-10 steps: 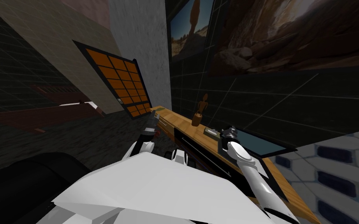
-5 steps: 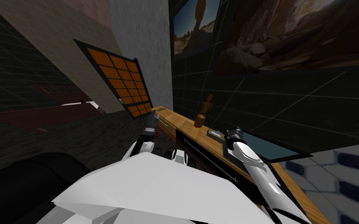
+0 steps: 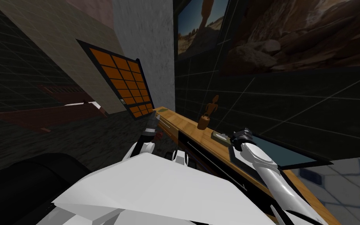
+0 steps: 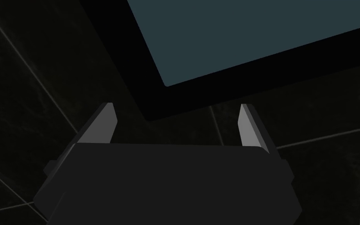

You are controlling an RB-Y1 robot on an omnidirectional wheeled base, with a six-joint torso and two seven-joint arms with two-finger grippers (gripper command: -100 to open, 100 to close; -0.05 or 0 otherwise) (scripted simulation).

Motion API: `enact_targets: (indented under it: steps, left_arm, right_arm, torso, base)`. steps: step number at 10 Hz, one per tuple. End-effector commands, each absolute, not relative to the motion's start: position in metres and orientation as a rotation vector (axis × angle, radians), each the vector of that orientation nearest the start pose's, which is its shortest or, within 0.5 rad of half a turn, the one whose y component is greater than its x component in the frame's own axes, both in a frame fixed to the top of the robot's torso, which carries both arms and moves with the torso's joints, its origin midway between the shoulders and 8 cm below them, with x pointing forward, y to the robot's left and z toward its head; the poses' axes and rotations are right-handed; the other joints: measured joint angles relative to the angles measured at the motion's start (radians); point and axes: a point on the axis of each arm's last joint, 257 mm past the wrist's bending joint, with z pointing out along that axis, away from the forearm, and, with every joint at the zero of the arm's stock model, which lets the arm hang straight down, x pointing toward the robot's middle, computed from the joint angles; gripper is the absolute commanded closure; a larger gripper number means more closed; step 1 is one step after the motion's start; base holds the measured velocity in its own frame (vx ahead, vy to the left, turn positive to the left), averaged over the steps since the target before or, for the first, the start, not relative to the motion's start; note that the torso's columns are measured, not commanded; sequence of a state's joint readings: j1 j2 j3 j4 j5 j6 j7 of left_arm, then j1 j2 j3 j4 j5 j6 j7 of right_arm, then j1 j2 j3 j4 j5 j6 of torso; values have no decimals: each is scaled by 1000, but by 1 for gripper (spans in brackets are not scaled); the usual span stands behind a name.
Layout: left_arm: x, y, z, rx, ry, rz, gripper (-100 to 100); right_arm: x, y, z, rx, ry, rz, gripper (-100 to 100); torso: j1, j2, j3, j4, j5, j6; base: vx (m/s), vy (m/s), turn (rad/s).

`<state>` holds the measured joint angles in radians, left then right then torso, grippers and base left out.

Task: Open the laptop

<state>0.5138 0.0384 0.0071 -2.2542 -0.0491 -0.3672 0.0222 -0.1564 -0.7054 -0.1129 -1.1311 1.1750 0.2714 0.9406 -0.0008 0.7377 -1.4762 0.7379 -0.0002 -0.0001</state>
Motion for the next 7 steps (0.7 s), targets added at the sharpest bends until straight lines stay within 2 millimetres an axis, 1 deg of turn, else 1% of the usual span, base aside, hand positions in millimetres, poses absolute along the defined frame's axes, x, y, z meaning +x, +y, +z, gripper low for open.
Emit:
enact_targets:
  steps: [1,3,4,5,6,7]
  left_arm:
    - [368,282,-19,-748,780,-1233,0]
    - [368,282,-19,-748,780,-1232,0]
    - [368,282,-19,-748,780,-1232,0]
    - [368,282,-19,-748,780,-1233,0]
    - [368,282,-19,-748,780,-1233,0]
    - [368,282,-19,-748,780,-1233,0]
  right_arm:
    - [518,-641,-185,-601,1709,-1380,-100]
    - [520,-638,-180,-632,1689,-1358,-100]
    - [519,-639,-181,-625,1694,-1364,-100]
    - [519,-639,-182,-618,1698,-1368,100]
    - [518,-641,-185,-605,1708,-1378,100]
    - [518,-643,-177,-604,1696,-1382,100]
  torso:
    - [-1,0,0,0,0,0]
    - [-1,-3,-2,-1,0,1]
    - [0,-5,-3,-1,0,0]
    - [1,4,2,1,0,0]
    - [-1,6,4,2,0,-1]
    - [-3,4,3,-2,-5,-5]
  base:
    - [16,22,2]
    - [144,22,-212]
    - [2,37,-76]
    - [-29,-29,152]
    - [-93,-59,270]
    - [-58,-26,72]
